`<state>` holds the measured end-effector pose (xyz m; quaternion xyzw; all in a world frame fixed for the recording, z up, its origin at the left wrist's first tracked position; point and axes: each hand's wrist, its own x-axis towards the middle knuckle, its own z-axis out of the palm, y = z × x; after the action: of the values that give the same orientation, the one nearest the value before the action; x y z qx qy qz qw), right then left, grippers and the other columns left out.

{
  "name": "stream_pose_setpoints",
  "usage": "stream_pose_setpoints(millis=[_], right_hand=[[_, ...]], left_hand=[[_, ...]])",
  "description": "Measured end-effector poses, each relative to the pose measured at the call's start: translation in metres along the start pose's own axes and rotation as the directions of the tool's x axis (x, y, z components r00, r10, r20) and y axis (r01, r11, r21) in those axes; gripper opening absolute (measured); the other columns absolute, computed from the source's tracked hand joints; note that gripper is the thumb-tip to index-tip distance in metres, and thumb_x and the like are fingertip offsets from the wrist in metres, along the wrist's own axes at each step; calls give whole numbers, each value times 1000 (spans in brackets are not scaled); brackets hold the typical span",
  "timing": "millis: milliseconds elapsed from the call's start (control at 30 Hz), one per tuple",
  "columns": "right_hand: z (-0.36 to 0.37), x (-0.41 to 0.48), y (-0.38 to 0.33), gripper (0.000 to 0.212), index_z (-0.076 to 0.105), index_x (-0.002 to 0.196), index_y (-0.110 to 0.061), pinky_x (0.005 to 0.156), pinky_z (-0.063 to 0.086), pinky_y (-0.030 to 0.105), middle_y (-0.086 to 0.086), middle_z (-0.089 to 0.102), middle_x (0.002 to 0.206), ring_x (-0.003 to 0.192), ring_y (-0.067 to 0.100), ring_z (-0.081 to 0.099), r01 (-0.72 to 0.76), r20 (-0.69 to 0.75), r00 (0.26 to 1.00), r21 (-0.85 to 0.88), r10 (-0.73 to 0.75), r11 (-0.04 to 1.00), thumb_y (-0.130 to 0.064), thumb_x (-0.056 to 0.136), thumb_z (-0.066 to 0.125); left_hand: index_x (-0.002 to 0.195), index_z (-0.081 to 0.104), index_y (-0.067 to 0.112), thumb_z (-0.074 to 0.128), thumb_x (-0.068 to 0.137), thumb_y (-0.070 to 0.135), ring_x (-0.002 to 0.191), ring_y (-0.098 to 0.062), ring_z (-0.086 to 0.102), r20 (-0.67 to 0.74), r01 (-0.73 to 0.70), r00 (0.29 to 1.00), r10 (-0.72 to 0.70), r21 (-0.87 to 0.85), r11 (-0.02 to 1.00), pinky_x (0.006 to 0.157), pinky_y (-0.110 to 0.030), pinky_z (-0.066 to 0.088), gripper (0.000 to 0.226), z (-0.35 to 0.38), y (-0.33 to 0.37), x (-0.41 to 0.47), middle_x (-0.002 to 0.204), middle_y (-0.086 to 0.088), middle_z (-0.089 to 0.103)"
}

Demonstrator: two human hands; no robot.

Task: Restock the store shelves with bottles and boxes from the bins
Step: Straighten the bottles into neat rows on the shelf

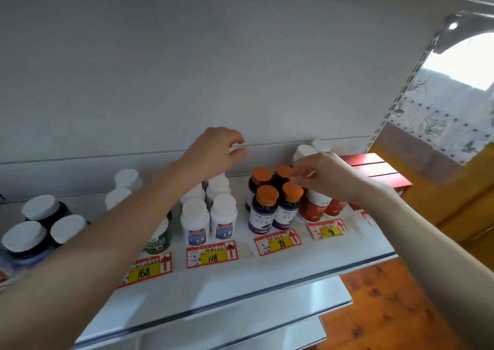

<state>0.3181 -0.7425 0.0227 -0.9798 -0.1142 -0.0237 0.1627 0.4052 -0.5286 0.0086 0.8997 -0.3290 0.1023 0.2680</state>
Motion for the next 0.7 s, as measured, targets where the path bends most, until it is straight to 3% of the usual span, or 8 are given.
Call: stream_pose_setpoints(millis=[100,233,300,400,500,633,700], right_hand=[[-5,-2,17,14,70,98,-15,76,47,20,-1,68,92,82,12,61,38,60,998,-62,-34,997,-20,87,62],[-5,7,22,19,62,99,-16,60,39,19,-8,59,83,76,11,53,183,181,972,-176,-151,967,-31,88,59],[-1,15,25,18,58,92,-17,57,41,22,-7,57,79,75,14,55,243,237,953,-229,-188,942,-33,84,60],[5,23,30,18,54,80,-15,64,49,42,-1,59,74,71,20,57,313,305,918,-163,-254,936,-30,79,63],[3,23,32,18,51,78,-22,63,47,39,-4,58,80,73,18,57,358,342,893,-146,-293,922,-33,78,65],[11,23,38,13,59,87,-14,53,33,17,-1,57,90,73,13,50,432,319,871,-130,-374,893,-25,82,64],[14,23,41,12,58,86,-12,56,36,23,2,58,90,73,14,51,439,294,870,-96,-396,893,-21,82,63]], left_hand=[[121,58,12,59,87,38,107,-20,56,187,-11,982,4,35,999,92,-32,43,43,14,28,-9,119,-7,61],[98,61,17,65,79,42,85,-17,57,344,-32,939,-8,112,993,77,-38,49,31,34,49,-15,93,2,62],[89,56,17,67,77,35,78,-14,52,355,-46,935,-12,156,987,71,-33,47,25,43,53,-17,85,5,55],[81,52,16,68,77,24,80,-18,52,356,-36,934,-24,163,986,69,-33,46,18,52,57,-21,87,4,48],[91,59,9,68,77,18,89,-23,56,319,10,946,-62,163,987,75,-40,46,19,60,59,-22,97,-3,52],[95,62,6,68,76,13,90,-23,57,267,60,958,-107,177,982,76,-37,45,21,65,61,-24,101,-4,56],[92,62,6,69,75,12,87,-23,58,255,67,961,-107,162,985,74,-36,45,19,67,61,-25,98,-4,57]])
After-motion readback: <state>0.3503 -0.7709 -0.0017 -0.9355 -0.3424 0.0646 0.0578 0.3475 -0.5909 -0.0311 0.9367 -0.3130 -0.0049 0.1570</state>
